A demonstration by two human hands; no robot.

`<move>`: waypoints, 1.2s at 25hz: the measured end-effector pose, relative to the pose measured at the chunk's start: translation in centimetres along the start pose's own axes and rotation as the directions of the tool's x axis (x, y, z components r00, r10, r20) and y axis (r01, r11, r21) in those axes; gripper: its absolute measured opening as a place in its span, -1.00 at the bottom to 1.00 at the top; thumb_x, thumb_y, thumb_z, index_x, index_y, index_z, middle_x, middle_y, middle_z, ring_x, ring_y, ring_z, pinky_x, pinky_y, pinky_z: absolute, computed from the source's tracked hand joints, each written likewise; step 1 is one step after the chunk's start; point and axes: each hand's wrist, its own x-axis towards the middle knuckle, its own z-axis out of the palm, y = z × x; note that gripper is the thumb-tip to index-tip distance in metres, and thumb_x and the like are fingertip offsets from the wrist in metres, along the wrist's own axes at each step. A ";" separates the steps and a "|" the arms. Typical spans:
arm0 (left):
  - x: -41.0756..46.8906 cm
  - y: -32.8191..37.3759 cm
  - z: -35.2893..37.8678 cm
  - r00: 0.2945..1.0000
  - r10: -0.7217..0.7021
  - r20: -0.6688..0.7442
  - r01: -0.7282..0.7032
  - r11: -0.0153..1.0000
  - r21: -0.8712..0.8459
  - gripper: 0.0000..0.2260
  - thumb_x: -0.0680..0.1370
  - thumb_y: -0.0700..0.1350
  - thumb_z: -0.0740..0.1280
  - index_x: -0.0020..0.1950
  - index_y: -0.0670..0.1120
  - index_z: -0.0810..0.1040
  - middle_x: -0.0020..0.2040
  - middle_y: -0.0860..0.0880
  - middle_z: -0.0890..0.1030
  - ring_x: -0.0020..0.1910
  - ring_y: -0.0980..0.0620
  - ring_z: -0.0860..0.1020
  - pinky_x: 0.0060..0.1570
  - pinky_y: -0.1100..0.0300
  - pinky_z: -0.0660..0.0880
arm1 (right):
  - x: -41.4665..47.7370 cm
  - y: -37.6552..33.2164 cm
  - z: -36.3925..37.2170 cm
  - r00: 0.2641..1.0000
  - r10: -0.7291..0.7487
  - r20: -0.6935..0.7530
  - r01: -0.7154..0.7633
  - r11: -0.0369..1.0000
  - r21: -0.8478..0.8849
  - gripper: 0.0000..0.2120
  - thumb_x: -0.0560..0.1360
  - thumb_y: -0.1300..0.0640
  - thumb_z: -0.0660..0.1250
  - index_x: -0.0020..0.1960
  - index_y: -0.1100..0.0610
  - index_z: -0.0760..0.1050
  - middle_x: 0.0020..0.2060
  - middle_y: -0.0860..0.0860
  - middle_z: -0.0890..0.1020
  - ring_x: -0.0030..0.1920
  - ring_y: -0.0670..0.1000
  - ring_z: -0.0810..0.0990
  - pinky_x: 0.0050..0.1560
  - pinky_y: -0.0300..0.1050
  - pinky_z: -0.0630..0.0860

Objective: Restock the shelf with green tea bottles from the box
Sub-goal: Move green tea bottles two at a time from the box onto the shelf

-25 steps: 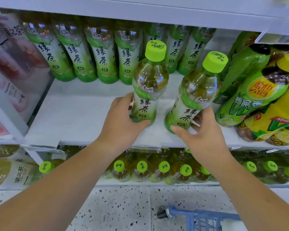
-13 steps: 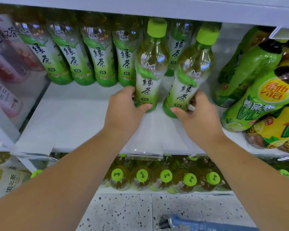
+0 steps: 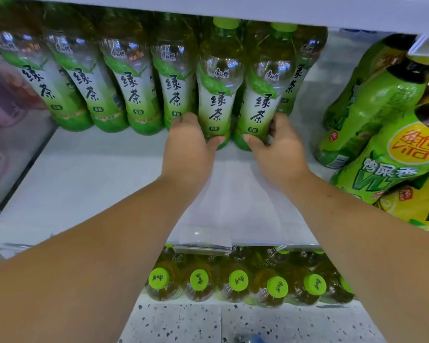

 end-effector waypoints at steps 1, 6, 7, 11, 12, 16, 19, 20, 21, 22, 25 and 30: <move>0.1 0.0 0.2 1.000 -0.005 -0.008 0.005 1.000 0.004 -0.62 0.49 -0.05 0.54 0.13 -0.27 0.53 0.11 -0.23 0.57 0.00 -0.13 0.52 -0.14 0.29 0.28 | 0.2 0.1 0.2 1.000 0.001 0.000 -0.001 1.000 0.027 -0.62 0.46 0.09 0.51 0.20 0.01 0.45 -0.02 -0.14 0.62 0.03 -0.13 0.63 0.13 -0.03 0.60; 0.2 0.3 1.1 0.997 -0.055 -0.054 0.053 0.998 -0.032 -0.63 0.48 -0.03 0.55 0.11 -0.24 0.55 0.15 -0.20 0.53 0.01 -0.15 0.51 -0.06 0.21 0.38 | 0.2 0.6 0.9 1.000 0.005 -0.010 -0.003 0.989 0.150 -0.60 0.48 0.06 0.47 0.27 0.01 0.48 0.06 -0.15 0.66 0.07 -0.08 0.65 0.18 0.04 0.60; 0.2 0.3 1.1 0.997 -0.056 -0.055 0.055 0.998 -0.028 -0.62 0.49 -0.02 0.55 0.12 -0.24 0.55 0.16 -0.20 0.51 0.02 -0.15 0.52 -0.04 0.19 0.39 | 0.2 0.7 1.0 1.000 0.009 -0.007 -0.008 0.988 0.153 -0.59 0.49 0.05 0.47 0.30 0.02 0.48 0.07 -0.15 0.66 0.07 -0.11 0.65 0.18 0.00 0.59; 0.7 0.5 1.5 0.998 -0.043 -0.041 0.042 0.999 -0.015 -0.63 0.53 -0.02 0.50 0.17 -0.23 0.55 0.22 -0.19 0.48 0.06 -0.19 0.53 0.09 0.09 0.45 | 0.5 0.8 1.1 0.999 0.039 -0.008 -0.038 0.996 0.076 -0.52 0.51 -0.04 0.46 0.39 0.01 0.49 0.15 0.04 0.61 0.08 -0.05 0.61 0.18 -0.01 0.57; 0.8 0.5 1.7 0.998 -0.044 -0.041 0.043 0.999 -0.011 -0.64 0.54 -0.02 0.49 0.18 -0.23 0.55 0.23 -0.19 0.47 0.07 -0.19 0.53 0.10 0.07 0.46 | 0.5 0.7 1.2 0.999 0.050 -0.017 -0.048 0.996 0.070 -0.54 0.50 -0.06 0.46 0.36 0.00 0.51 0.13 0.02 0.62 0.07 -0.05 0.62 0.18 0.01 0.58; -0.1 0.0 2.4 0.997 -0.018 -0.071 0.012 0.996 -0.087 -0.60 0.53 -0.11 0.50 0.28 -0.25 0.50 0.24 -0.22 0.46 0.10 -0.17 0.52 0.11 0.08 0.50 | 0.6 0.5 1.3 0.991 0.117 -0.065 -0.105 0.981 0.164 -0.59 0.44 -0.04 0.54 0.25 0.03 0.59 -0.01 -0.14 0.71 -0.02 -0.12 0.67 0.13 0.00 0.62; -0.6 -0.6 2.6 0.992 -0.053 -0.114 0.027 0.974 -0.225 -0.59 0.54 -0.16 0.49 0.31 -0.25 0.48 0.11 -0.13 0.47 -0.07 -0.01 0.50 0.05 0.13 0.53 | 0.6 0.4 1.4 0.991 0.119 -0.059 -0.106 0.977 0.186 -0.61 0.46 -0.02 0.52 0.26 0.01 0.62 -0.01 -0.14 0.73 0.00 -0.12 0.69 0.16 -0.04 0.61; -0.5 -0.8 2.7 0.989 -0.070 -0.130 0.037 0.970 -0.240 -0.61 0.54 -0.16 0.49 0.30 -0.25 0.49 0.07 -0.11 0.48 -0.12 0.04 0.48 0.00 0.18 0.52 | 0.6 0.4 1.4 0.991 0.118 -0.055 -0.106 0.977 0.183 -0.61 0.47 -0.02 0.51 0.27 0.00 0.62 -0.02 -0.16 0.73 -0.01 -0.17 0.68 0.15 -0.11 0.61; -0.4 -0.8 2.7 0.986 -0.083 -0.143 0.046 0.968 -0.247 -0.62 0.54 -0.14 0.50 0.28 -0.25 0.51 0.04 -0.10 0.50 -0.15 0.06 0.47 -0.05 0.24 0.49 | 0.6 0.4 1.4 0.992 0.117 -0.053 -0.106 0.978 0.178 -0.61 0.47 -0.02 0.51 0.29 -0.01 0.61 -0.03 -0.18 0.72 -0.03 -0.24 0.67 0.13 -0.21 0.60; -0.2 -0.8 2.8 0.985 -0.090 -0.149 0.051 0.968 -0.247 -0.63 0.54 -0.13 0.50 0.27 -0.24 0.52 0.02 -0.11 0.52 -0.16 0.06 0.47 -0.09 0.31 0.45 | 0.5 0.3 1.4 0.992 0.115 -0.051 -0.105 0.980 0.171 -0.60 0.48 -0.03 0.50 0.30 -0.02 0.61 -0.03 -0.19 0.72 -0.06 -0.30 0.65 0.10 -0.29 0.58; -0.1 -0.9 3.0 0.985 -0.092 -0.149 0.055 0.972 -0.230 -0.67 0.54 -0.10 0.50 0.21 -0.24 0.56 -0.02 -0.16 0.58 -0.14 0.00 0.49 -0.14 0.34 0.38 | 0.4 0.2 1.3 0.993 0.114 -0.043 -0.106 0.983 0.148 -0.59 0.49 -0.04 0.49 0.33 -0.05 0.59 -0.04 -0.24 0.70 -0.11 -0.41 0.59 0.00 -0.48 0.50; 0.0 -1.2 2.8 0.990 -0.035 -0.138 0.015 0.989 -0.147 -0.82 0.57 -0.11 0.45 -0.01 -0.23 0.61 -0.06 -0.19 0.56 -0.17 0.01 0.40 -0.24 0.36 0.26 | 0.3 0.4 1.3 0.994 0.105 -0.021 -0.102 0.988 0.117 -0.61 0.51 0.00 0.46 0.33 -0.07 0.57 -0.10 -0.33 0.65 -0.14 -0.44 0.56 -0.08 -0.54 0.44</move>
